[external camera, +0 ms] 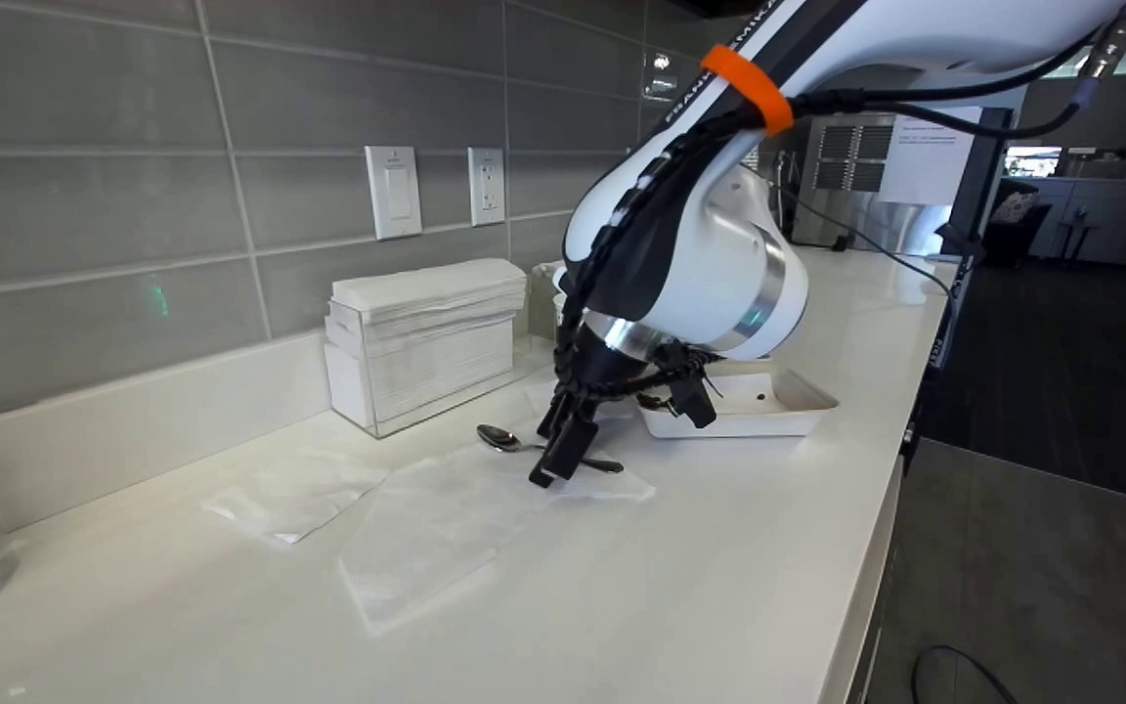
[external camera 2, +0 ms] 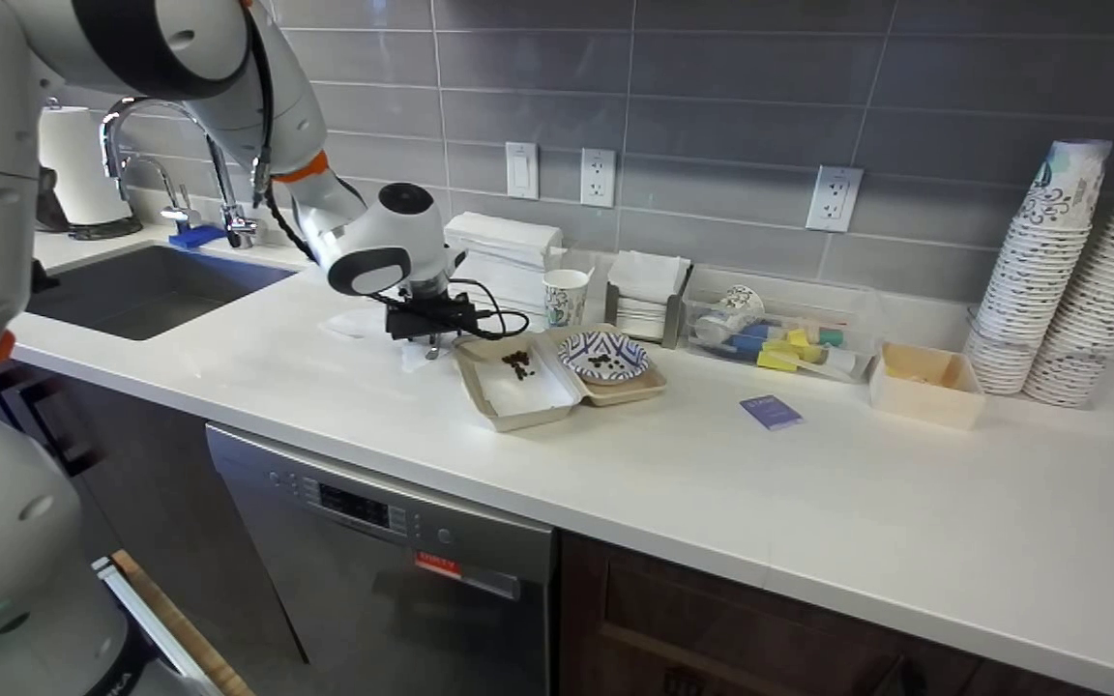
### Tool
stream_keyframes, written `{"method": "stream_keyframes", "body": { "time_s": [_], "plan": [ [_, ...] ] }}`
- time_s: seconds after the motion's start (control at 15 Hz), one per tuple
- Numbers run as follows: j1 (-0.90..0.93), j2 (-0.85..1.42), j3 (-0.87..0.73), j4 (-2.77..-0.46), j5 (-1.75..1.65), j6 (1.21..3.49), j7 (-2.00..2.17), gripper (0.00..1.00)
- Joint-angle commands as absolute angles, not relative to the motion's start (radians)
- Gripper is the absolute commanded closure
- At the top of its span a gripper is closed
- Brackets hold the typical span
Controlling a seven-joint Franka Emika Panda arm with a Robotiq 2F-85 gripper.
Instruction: Move the silver spoon to the right.
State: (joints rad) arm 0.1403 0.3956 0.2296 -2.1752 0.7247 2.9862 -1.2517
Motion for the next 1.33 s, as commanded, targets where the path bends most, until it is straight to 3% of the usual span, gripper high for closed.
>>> {"method": "stream_keyframes", "body": {
  "time_s": [0.0,0.73,1.27],
  "plan": [
    [0.165,0.352,0.212,-2.221,0.714,2.967,-1.205,0.0],
    [0.336,0.076,0.035,-2.444,0.513,2.947,-0.852,0.0],
    [0.307,-0.242,0.061,-2.624,0.335,2.858,-0.567,0.0]
  ]
}}
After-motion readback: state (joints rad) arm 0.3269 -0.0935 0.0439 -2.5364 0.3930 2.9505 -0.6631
